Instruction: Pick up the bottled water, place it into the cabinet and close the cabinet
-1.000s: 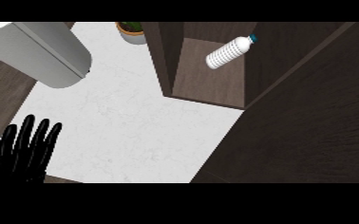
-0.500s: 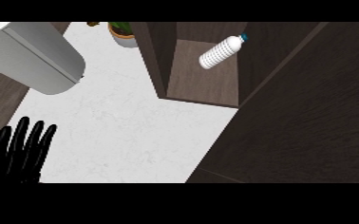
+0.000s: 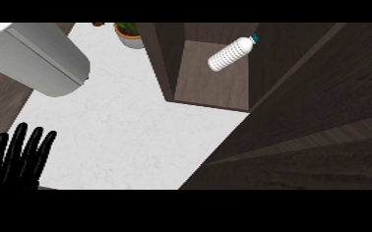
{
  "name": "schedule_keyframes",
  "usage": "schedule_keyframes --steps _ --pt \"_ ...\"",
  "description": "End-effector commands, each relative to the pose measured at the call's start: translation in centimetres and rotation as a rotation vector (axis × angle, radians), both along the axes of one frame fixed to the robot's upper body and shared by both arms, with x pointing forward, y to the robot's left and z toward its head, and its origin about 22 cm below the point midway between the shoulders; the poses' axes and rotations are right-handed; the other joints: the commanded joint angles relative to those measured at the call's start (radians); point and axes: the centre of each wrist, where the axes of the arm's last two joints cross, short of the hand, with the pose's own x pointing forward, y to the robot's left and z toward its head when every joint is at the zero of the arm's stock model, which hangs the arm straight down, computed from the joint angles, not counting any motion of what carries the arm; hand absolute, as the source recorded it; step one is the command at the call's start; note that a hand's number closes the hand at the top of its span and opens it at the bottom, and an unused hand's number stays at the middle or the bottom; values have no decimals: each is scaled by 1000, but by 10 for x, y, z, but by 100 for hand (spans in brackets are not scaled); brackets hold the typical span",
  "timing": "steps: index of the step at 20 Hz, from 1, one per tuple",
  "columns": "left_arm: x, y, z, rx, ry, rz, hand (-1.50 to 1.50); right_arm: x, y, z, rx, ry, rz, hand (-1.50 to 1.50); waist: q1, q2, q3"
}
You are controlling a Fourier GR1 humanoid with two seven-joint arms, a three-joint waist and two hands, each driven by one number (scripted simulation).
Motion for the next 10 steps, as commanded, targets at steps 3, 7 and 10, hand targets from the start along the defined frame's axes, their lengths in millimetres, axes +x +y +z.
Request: schedule_keyframes --steps 3,7,10 --pt "2 -2 -3 -11 1 -14 -150 65 31 4 25 72 -180 150 17 0 4" --pt "-1 1 -7 -14 19 -12 -150 111 49 29 46 103 -247 150 13 -9 5" --pt "3 9 -10 -13 21 -17 -150 142 72 39 26 121 -252 150 10 -8 5"
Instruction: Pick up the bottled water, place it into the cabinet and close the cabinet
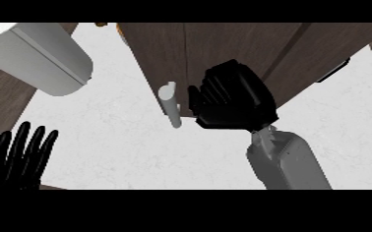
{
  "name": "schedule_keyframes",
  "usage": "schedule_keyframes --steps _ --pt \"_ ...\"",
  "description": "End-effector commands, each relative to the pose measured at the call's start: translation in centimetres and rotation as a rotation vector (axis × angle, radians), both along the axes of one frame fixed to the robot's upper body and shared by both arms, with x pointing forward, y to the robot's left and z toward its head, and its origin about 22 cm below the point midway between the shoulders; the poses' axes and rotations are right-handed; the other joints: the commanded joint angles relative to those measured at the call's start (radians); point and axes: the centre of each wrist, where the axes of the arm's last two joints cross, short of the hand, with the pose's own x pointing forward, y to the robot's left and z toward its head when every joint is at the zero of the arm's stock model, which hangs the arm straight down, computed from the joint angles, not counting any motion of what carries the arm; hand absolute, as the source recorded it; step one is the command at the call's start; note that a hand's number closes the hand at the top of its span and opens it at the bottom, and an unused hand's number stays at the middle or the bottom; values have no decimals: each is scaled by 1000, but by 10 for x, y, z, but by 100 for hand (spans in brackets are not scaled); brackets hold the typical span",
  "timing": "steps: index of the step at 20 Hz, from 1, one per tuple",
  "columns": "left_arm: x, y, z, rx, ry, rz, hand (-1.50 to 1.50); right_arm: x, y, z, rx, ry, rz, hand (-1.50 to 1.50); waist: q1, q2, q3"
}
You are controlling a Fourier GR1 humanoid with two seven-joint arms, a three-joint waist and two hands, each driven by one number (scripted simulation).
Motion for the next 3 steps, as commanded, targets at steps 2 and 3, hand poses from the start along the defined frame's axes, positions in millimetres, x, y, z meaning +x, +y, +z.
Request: schedule_keyframes --steps 2,3 --pt "0 5 -1 -11 15 -6 -150 57 31 21 2 36 -35 150 -10 -4 1" --pt "-2 3 1 7 5 -3 -150 66 37 29 3 48 -46 150 -19 -9 2"
